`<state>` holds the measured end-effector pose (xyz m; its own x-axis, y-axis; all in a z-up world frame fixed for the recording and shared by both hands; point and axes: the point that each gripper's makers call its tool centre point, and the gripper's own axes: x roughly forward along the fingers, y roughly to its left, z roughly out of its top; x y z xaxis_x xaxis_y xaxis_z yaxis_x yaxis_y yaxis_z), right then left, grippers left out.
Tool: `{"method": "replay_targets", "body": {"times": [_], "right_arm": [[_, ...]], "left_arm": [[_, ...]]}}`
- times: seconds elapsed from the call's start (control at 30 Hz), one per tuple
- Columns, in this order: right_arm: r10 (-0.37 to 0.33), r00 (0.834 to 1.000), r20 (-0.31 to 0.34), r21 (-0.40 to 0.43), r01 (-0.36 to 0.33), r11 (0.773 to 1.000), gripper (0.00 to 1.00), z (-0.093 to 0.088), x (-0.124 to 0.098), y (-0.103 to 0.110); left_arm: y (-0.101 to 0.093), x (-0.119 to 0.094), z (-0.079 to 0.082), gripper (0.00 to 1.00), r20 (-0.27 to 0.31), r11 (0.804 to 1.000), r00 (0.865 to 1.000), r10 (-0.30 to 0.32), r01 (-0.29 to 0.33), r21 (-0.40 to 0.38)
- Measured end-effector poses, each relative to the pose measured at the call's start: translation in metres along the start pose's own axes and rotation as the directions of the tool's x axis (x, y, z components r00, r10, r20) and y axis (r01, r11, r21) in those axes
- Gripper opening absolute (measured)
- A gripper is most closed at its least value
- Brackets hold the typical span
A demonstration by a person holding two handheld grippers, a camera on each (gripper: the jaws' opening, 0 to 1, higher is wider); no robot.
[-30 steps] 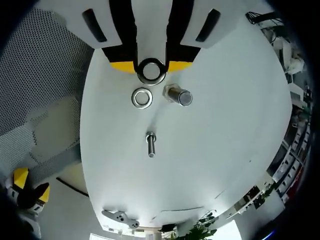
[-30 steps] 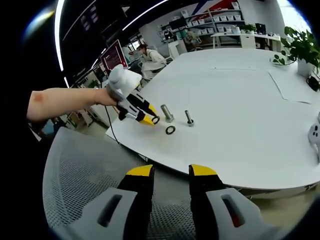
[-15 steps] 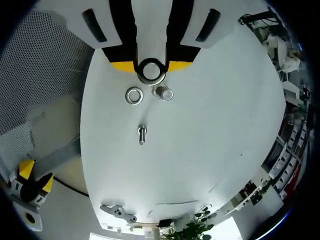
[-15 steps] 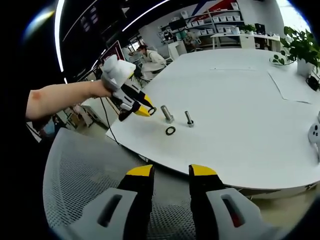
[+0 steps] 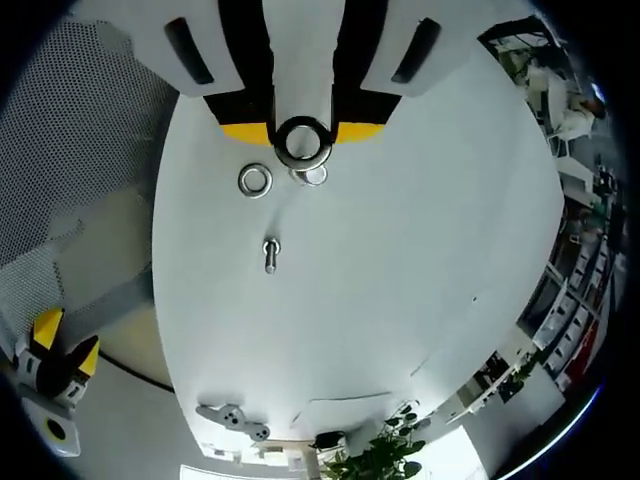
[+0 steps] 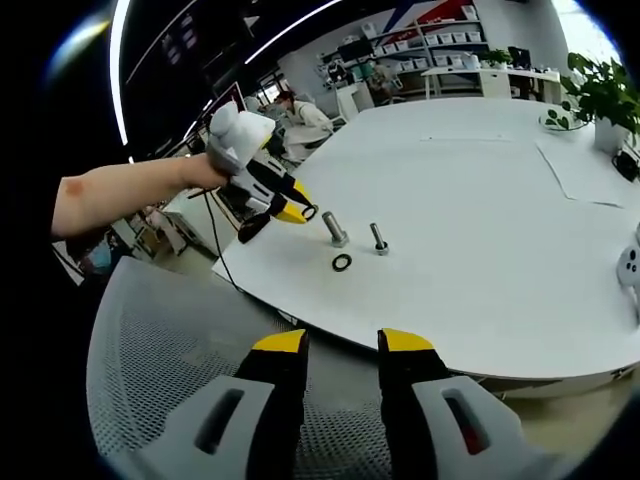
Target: Place the washer onto the threaded stud by aligning its center hole with the stud, sliding it down to the base, and recovering from edge contact or off-axis alignment until the washer reaches the visible bottom stop.
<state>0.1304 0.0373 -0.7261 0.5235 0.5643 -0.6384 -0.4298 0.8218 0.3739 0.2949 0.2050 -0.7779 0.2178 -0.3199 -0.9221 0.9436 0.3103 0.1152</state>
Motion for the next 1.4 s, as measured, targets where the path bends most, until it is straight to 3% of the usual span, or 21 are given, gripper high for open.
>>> {"method": "replay_targets", "body": {"times": [0.37, 1.4], "right_arm": [[-0.001, 1.0, -0.001, 0.002, 0.001, 1.0, 0.3, 0.0, 0.0, 0.0], [-0.002, 1.0, -0.008, 0.006, 0.002, 1.0, 0.3, -0.001, 0.001, -0.001]], "left_arm": [[0.005, 0.009, 0.012, 0.19, 0.009, 1.0, 1.0, 0.001, -0.001, -0.003], [0.005, 0.035, 0.007, 0.19, -0.082, 0.999, 0.996, -0.036, 0.039, 0.036]]}}
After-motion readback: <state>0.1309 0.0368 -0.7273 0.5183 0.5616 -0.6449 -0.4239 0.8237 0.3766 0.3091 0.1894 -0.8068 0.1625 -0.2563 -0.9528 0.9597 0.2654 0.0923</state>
